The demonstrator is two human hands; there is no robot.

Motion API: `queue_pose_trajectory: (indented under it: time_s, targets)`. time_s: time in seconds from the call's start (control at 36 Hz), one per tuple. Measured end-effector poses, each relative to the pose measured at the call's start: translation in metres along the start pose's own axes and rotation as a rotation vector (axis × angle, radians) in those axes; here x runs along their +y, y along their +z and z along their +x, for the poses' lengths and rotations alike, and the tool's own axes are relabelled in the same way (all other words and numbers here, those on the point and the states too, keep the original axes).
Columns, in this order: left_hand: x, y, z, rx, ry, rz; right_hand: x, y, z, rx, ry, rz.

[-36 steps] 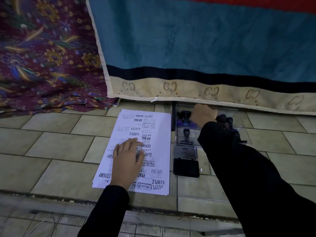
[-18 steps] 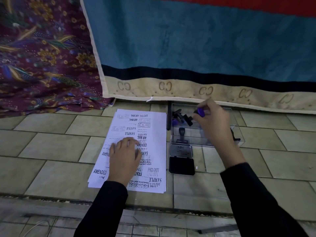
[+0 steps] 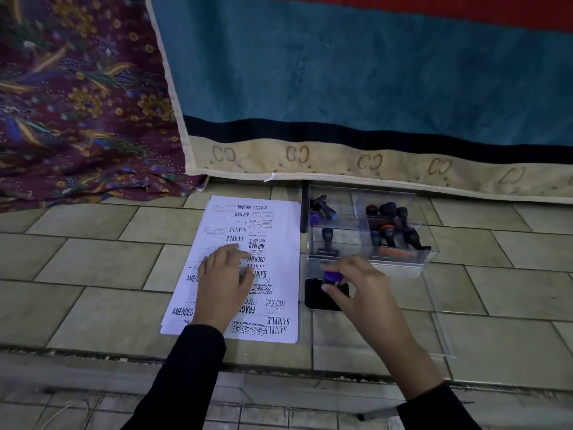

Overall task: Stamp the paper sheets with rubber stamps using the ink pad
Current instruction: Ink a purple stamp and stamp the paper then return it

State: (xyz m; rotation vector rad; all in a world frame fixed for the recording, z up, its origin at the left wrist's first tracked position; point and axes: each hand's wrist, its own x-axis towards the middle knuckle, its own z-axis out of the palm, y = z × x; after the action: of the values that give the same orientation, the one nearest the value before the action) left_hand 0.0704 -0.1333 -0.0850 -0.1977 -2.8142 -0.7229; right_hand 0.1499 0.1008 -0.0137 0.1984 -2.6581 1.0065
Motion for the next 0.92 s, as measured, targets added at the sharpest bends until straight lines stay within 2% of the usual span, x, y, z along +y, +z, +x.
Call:
queue_pose_trajectory:
  time_s: [0.17, 0.28, 0.36, 0.42, 0.72, 0.81, 0.92]
  targets:
    - [0.005, -0.004, -0.003, 0.086, 0.090, -0.094, 0.000, 0.008, -0.007, 0.014, 0.007, -0.026]
    - [0.028, -0.011, -0.010, -0.055, 0.266, -0.174, 0.000, 0.008, -0.009, 0.018, -0.018, -0.031]
    - [0.047, -0.006, -0.017, -0.172, 0.414, -0.133, 0.000, 0.007, -0.010, 0.015, -0.055, -0.047]
    - [0.055, 0.001, -0.021, -0.211, 0.444, -0.120, 0.001, 0.008, -0.009, 0.018, -0.060, -0.054]
    - [0.058, 0.020, -0.022, -0.230, 0.420, -0.070, -0.001, 0.008, -0.011, -0.014, -0.046, -0.037]
    - [0.057, 0.013, -0.020, -0.225, 0.391, -0.147, -0.004, 0.007, -0.010, 0.001, -0.032, -0.004]
    - [0.040, -0.005, -0.013, -0.088, 0.256, -0.312, -0.012, 0.006, -0.001, 0.057, -0.052, 0.067]
